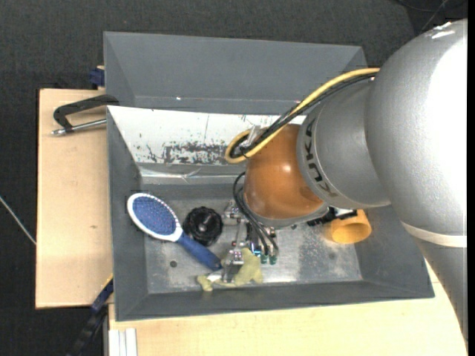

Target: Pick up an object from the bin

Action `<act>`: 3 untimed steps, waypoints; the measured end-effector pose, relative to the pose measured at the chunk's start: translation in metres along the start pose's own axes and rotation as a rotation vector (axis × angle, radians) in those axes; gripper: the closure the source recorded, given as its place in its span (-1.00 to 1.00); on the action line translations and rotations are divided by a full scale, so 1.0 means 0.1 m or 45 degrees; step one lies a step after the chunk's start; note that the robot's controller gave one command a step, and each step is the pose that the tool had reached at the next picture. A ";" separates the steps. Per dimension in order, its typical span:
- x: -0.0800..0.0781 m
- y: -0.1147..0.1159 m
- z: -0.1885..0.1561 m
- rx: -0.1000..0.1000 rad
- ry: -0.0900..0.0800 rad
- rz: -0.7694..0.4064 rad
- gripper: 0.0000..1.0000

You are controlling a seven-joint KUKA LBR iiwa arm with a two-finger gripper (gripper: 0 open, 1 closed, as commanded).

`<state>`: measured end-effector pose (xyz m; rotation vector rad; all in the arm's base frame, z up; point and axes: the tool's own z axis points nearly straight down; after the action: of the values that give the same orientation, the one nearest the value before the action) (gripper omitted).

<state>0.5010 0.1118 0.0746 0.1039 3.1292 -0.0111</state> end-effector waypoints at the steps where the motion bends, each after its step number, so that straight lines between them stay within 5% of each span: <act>1: -0.47 0.91 -0.02 -0.010 0.008 -0.086 -1.00; 2: -0.45 0.91 -0.03 -0.011 0.017 -0.082 1.00; 3: -0.64 0.75 -1.10 -0.013 0.000 -0.211 1.00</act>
Offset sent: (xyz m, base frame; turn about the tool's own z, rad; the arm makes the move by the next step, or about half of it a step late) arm 0.0498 0.0854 -0.0011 -0.0620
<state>0.5687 0.1835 0.1850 -0.1553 3.1275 0.0035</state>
